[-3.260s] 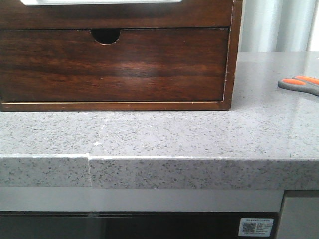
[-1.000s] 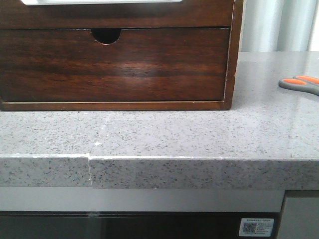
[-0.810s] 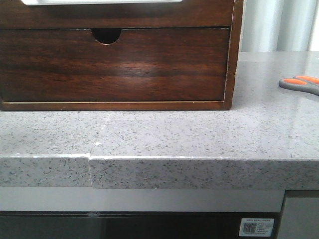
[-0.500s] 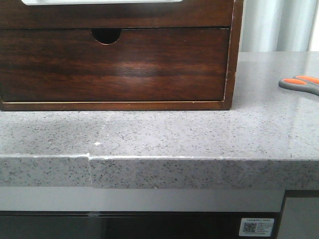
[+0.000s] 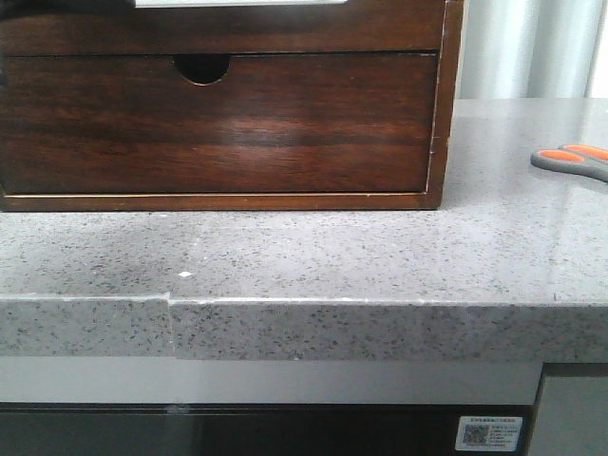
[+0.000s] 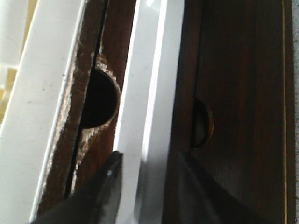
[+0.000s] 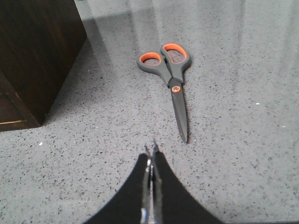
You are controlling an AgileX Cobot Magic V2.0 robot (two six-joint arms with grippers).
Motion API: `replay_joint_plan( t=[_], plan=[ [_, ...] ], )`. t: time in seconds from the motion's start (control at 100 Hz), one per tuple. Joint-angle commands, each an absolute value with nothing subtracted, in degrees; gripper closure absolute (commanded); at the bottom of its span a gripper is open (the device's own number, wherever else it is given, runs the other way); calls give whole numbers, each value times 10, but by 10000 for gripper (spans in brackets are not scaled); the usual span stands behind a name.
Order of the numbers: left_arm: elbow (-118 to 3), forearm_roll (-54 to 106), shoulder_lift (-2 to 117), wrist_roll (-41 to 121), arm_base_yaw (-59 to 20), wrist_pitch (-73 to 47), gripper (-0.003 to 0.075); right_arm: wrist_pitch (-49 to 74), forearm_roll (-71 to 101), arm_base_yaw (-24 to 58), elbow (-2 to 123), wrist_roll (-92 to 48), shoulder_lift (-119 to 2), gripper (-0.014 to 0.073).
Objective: Put scissors in drawer with both arms
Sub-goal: 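Grip the drawer front edge with the left gripper and pull it open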
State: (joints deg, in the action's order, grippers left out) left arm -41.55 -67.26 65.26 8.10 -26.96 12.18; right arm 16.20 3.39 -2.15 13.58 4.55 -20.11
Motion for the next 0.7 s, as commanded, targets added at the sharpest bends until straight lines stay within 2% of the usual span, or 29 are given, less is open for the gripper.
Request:
replay_joint_plan(
  t=[0.0, 0.08, 0.42, 0.69],
  plan=[
    [-436, -663, 644, 80, -274, 137, 625, 125, 34, -21, 156, 41, -210, 665],
    [-436, -663, 644, 80, -274, 137, 741, 126, 34, -21, 156, 41, -210, 665],
    [-433, -663, 632, 68, -274, 138, 738, 127, 34, -21, 156, 41, -210, 665],
    [-380, -663, 557, 6, -274, 180, 738, 129, 34, -21, 156, 41, -210, 665]
  ],
)
